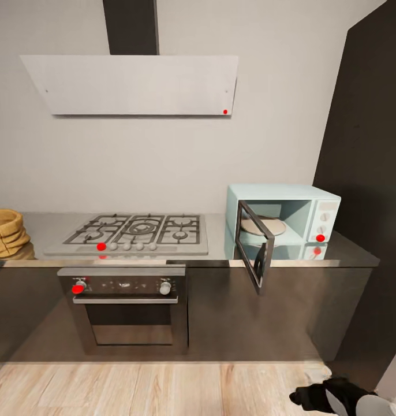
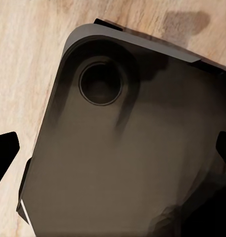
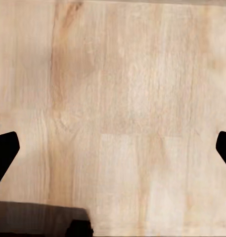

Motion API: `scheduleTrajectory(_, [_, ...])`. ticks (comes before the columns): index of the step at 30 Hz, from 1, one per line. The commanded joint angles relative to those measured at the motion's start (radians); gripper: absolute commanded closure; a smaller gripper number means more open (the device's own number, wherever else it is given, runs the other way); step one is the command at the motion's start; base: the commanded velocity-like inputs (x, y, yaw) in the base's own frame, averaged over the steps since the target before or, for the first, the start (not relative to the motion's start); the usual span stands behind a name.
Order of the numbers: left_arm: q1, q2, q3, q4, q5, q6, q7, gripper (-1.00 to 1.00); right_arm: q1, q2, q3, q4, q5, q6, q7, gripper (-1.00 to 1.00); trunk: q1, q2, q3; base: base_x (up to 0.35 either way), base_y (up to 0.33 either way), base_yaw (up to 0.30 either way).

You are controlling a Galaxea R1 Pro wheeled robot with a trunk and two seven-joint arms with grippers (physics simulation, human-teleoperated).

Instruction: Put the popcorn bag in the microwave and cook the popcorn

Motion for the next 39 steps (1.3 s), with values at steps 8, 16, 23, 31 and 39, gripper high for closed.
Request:
scheduleTrajectory(8, [0.0, 0.0, -0.001, -0.001, 0.005, -0.002, -0.001, -1.0, 0.331, 0.103, -0.014, 0.018, 0.001, -0.073, -0.073, -1.0, 0.0, -0.001, -0.001, 0.0, 0.0, 0.066])
scheduleTrajectory(16, [0.0, 0.001, 0.0, -0.001, 0.008, -0.002, 0.001, -1.0, 0.398, 0.156, -0.012, 0.019, 0.003, -0.106, -0.14, -1.0, 0.0, -0.001, 0.0, 0.0, 0.0, 0.269])
scheduleTrajectory(23, [0.0, 0.0, 0.001, 0.0, 0.01, -0.002, 0.006, -1.0, 0.453, 0.204, -0.012, 0.017, 0.006, -0.167, -0.21, -1.0, 0.0, -0.001, 0.003, 0.0, 0.0, 0.277])
scheduleTrajectory(31, [0.0, 0.0, 0.002, 0.0, 0.01, -0.002, 0.006, -1.0, 0.455, 0.199, -0.012, 0.017, 0.006, -0.171, -0.217, -1.0, 0.0, -0.001, 0.008, 0.0, 0.0, 0.277])
scheduleTrajectory(39, [0.0, -0.001, 0.002, -0.001, 0.01, -0.002, 0.006, -1.0, 0.455, 0.202, -0.01, 0.017, 0.008, -0.213, -0.218, -1.0, 0.0, -0.001, 0.012, 0.0, 0.0, 0.275])
